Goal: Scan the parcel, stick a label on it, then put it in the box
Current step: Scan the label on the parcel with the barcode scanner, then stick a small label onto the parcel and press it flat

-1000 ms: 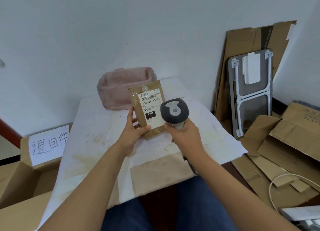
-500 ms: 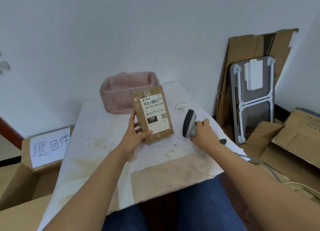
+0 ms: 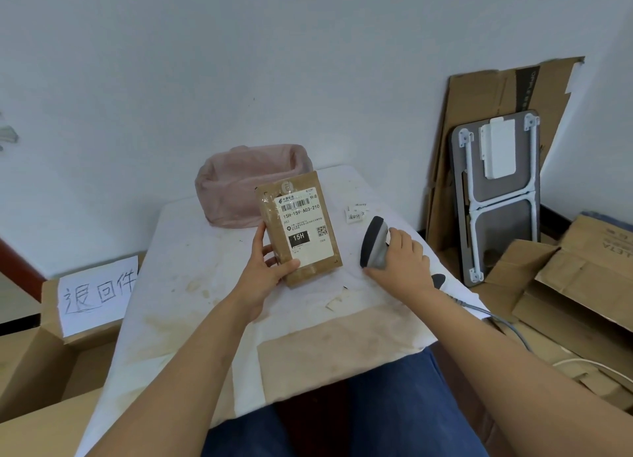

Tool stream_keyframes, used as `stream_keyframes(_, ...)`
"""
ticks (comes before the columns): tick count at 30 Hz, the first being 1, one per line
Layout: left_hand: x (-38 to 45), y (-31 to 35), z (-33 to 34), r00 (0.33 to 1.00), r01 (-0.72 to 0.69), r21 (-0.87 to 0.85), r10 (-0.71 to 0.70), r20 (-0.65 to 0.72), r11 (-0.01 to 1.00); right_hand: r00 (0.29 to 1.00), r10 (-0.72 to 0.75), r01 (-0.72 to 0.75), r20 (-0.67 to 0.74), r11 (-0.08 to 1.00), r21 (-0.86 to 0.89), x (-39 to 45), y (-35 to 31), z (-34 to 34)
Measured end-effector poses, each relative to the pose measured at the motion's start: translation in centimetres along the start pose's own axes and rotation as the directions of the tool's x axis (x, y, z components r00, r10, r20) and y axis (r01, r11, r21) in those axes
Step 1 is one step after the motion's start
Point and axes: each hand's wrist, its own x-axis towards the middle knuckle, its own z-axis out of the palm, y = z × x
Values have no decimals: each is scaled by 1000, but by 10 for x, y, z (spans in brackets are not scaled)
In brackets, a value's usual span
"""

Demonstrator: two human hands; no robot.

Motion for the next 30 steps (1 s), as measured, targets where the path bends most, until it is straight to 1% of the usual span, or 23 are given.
stream_keyframes(2, -2, 3, 1, 1000, 9, -9, -9, -14, 1000, 999, 17, -16, -31, 999, 34, -5, -5, -2)
stream_keyframes(4, -5, 7, 2, 999, 35, -23, -36, -23, 999, 992, 20, -9, -127, 997, 81, -8, -10, -4)
stream_keyframes(7, -13, 13, -2, 994, 104, -6, -104, -11, 995, 940, -46, 100, -338, 985, 143, -9, -19, -10)
stream_keyframes(9, -20, 18, -7, 983, 181, 12, -181, 15, 983, 913, -99, 180, -396, 969, 171, -9, -27, -14)
stream_keyframes(13, -34, 20, -17, 948, 299, 73, -305, 88, 951, 919, -158, 253, -361, 939, 234, -12, -48, -12)
stream_keyframes(18, -48, 17, -24, 921, 367, 104, -377, 98, 924, 937, -235, 308, -257, 904, 295, -23, -59, 4)
stream_keyframes(20, -52, 15, -25, 916, 375, 120, -387, 107, 919, 952, -246, 297, -184, 887, 354, -29, -58, 10)
stream_keyframes(22, -54, 15, -25, 915, 375, 155, -392, 95, 914, 963, -234, 267, -133, 891, 368, -34, -57, 15)
stream_keyframes(27, -51, 15, -26, 923, 353, 329, -383, 29, 876, 967, -231, 256, -110, 896, 363, -37, -54, 20)
stream_keyframes(30, -51, 19, -28, 947, 295, 437, -321, -13, 850, 965, -236, 264, -118, 888, 376, -35, -52, 18)
